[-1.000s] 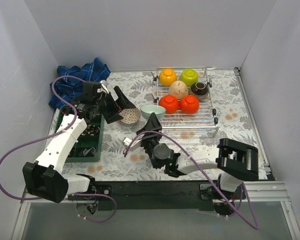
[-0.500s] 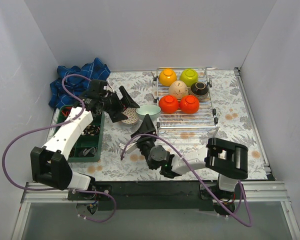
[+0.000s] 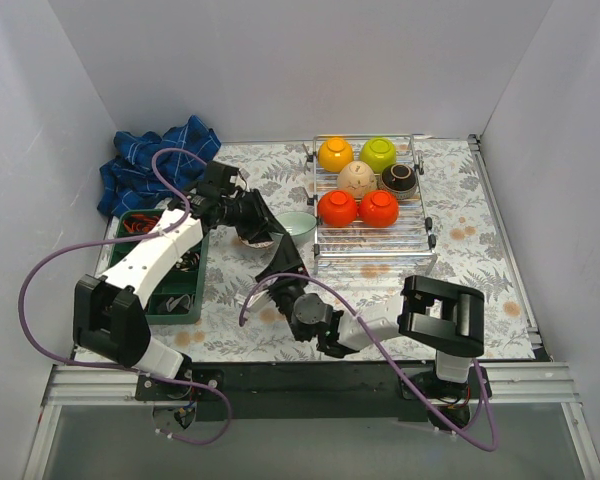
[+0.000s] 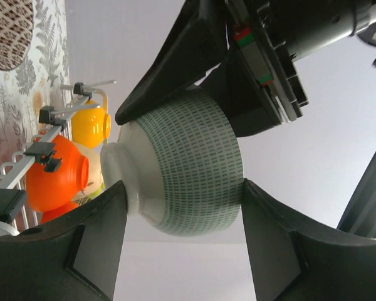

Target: Unload the bowls from the dish rack

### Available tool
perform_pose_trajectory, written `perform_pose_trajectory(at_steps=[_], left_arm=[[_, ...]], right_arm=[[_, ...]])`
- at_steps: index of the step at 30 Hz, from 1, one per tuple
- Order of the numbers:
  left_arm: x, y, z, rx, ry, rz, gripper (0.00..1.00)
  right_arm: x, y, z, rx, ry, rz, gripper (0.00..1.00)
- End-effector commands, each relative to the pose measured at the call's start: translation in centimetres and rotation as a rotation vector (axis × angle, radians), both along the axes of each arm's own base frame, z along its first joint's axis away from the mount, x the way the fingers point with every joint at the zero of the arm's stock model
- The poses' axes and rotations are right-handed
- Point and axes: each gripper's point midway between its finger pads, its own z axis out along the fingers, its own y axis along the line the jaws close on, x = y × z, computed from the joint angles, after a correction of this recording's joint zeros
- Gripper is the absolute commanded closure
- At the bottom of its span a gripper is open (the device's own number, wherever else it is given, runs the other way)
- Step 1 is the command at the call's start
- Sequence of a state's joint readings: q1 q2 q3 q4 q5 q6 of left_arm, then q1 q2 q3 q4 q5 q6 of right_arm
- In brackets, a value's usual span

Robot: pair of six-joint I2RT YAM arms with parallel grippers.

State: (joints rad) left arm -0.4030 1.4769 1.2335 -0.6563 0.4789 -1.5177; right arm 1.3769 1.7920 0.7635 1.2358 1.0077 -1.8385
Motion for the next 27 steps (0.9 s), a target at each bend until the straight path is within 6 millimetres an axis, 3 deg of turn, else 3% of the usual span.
perform_pose_trajectory(at_steps=[1, 4, 6, 7, 9, 10, 12, 13, 16, 20, 27], left_arm=[[0.0, 0.2, 1.9, 0.01, -0.067, -0.004, 0.82], [0.6, 1.0, 2.2, 0.049, -0.101, 0.027, 0.99], [1.1, 1.4, 2.8, 0.067, -0.131, 0.05, 1.0], [1.4, 1.7, 2.8, 0.085, -0.146, 0.068, 1.0], [1.9, 2.2, 3.3, 0.1, -0.174, 0.093, 1.0], [2.1, 2.4, 3.5, 0.11, -0.188, 0.104, 1.0], [2.9, 2.9, 4.2, 0.125, -0.214, 0.136, 1.0], [3.3, 3.2, 4.3, 0.129, -0.22, 0.145, 1.0], [4.2, 3.7, 5.2, 0.127, -0.248, 0.176, 1.0], [5.3, 4.0, 6.2, 0.116, -0.276, 0.209, 1.0], [7.0, 6.2, 5.8, 0.215, -0.364, 0.28, 1.0]], right_arm=[[-0.8, -2.0, 7.2, 0.511, -0.094, 0.025, 0.99], [-0.7, -2.3, 6.9, 0.511, -0.087, 0.014, 0.99], [-0.7, -2.5, 6.6, 0.505, -0.082, 0.004, 0.99], [-0.6, -2.7, 6.5, 0.505, -0.077, -0.007, 0.94], [-0.6, -2.9, 6.2, 0.505, -0.07, -0.016, 0.78], [-0.7, -3.1, 5.9, 0.502, -0.062, -0.026, 0.61], [-0.7, -3.3, 5.7, 0.498, -0.057, -0.037, 0.43], [-0.8, -3.4, 5.6, 0.499, -0.052, -0.042, 0.28], [-1.2, -3.7, 5.0, 0.492, -0.037, -0.051, 0.12], [-1.5, -4.1, 4.1, 0.485, -0.017, -0.063, 0.02], [-2.5, -4.4, 3.2, 0.51, 0.028, -0.081, 0.01]])
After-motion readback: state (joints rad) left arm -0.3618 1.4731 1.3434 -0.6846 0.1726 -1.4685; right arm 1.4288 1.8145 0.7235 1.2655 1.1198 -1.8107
